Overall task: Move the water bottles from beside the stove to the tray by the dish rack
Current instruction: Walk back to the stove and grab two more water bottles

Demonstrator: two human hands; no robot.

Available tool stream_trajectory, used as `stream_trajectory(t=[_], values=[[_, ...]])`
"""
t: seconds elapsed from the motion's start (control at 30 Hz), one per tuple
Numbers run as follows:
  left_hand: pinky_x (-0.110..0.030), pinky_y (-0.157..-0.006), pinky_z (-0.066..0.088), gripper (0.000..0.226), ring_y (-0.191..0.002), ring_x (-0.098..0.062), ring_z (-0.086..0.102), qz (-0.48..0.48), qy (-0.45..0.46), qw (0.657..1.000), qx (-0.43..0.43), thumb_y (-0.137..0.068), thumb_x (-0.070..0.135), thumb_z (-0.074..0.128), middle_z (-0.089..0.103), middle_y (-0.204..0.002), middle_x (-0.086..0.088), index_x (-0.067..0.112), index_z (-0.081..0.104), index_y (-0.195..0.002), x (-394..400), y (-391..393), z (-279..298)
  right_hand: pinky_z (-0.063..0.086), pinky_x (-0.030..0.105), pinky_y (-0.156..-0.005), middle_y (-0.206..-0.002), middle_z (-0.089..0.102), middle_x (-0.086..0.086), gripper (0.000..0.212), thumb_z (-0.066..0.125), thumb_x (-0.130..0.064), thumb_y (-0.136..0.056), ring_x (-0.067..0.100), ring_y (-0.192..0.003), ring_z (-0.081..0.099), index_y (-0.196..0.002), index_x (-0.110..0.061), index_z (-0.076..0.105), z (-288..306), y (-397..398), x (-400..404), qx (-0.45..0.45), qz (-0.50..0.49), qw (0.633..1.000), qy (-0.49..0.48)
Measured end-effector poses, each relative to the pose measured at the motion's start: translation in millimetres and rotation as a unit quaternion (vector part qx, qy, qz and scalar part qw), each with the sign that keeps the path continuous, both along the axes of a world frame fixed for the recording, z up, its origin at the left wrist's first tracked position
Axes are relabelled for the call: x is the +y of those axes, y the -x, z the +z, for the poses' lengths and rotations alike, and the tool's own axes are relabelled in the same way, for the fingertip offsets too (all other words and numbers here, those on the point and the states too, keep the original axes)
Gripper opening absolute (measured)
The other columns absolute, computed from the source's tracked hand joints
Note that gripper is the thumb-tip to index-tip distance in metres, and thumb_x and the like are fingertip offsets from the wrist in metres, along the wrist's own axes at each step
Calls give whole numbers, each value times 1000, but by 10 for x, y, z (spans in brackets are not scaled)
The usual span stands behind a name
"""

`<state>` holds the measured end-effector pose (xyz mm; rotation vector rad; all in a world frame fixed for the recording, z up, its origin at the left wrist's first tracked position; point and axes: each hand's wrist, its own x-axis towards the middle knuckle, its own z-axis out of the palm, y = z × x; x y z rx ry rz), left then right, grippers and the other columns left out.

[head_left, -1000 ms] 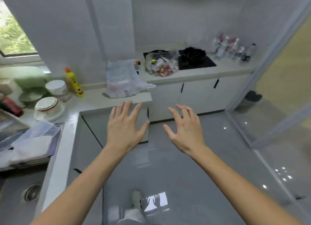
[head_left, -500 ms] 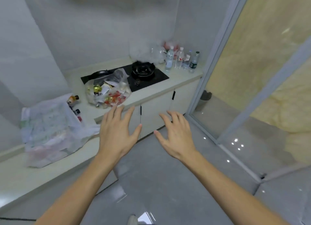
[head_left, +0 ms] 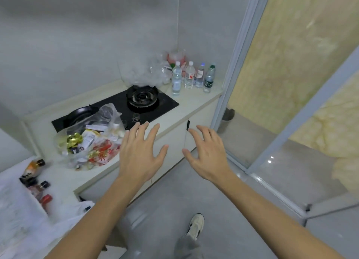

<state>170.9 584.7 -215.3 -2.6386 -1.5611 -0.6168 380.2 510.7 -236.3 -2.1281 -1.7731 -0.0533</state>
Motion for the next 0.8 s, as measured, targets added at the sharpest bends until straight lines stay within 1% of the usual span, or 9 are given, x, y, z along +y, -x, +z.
stream_trajectory(t=[0.07,0.17,0.33,0.43,0.57,0.7,0.8], values=[[-53,-120,37,69,-149,-33,40,5,0,1000,8,-96,62,46,52,-154,-9,24,50,-153,332,-233,-14,35,48,-120,-156,47,6,67,47,-61,-96,28,-146,39,-151,-23,49,-40,-236,357,9,2,1000,-4],[-54,-120,37,69,-149,-32,40,19,2,1000,15,-96,62,46,52,-154,-7,25,49,-154,852,-676,2,33,50,-122,-159,43,5,68,46,-61,-97,28,-149,36,-154,-23,46,-47,-645,897,19,19,1000,2],[-51,-121,37,70,-147,-31,43,22,5,1000,11,-96,63,41,54,-151,-7,24,49,-154,1620,-1459,13,29,47,-125,-165,37,6,71,43,-61,-98,29,-152,32,-159,-25,38,-6,-1378,1709,-23,46,998,28],[-49,-122,36,69,-146,-31,42,25,16,1000,6,-97,61,44,54,-151,-7,23,50,-154,1944,-1750,-87,28,47,-125,-165,36,5,71,42,-61,-98,29,-152,30,-159,-25,36,-25,-1722,2084,-18,46,998,43],[-47,-122,35,69,-146,-31,43,19,42,999,5,-96,60,44,54,-152,-8,22,50,-154,2439,-2065,-279,29,46,-123,-165,37,5,70,48,-59,-98,28,-152,30,-158,-25,37,-125,-2092,2586,0,43,998,52],[-48,-119,38,67,-142,-34,47,11,58,998,3,-96,57,47,56,-148,-11,19,53,-151,3055,-2455,-481,31,47,-122,-164,38,6,70,51,-57,-97,29,-151,31,-158,-24,39,-300,-2497,3147,17,27,997,74],[-49,-119,38,68,-140,-33,47,2,67,998,-9,-96,57,46,56,-147,-12,19,51,-152,3608,-2810,-635,33,49,-121,-163,38,5,69,52,-56,-97,29,-151,31,-157,-24,39,-396,-2853,3608,19,7,997,81]])
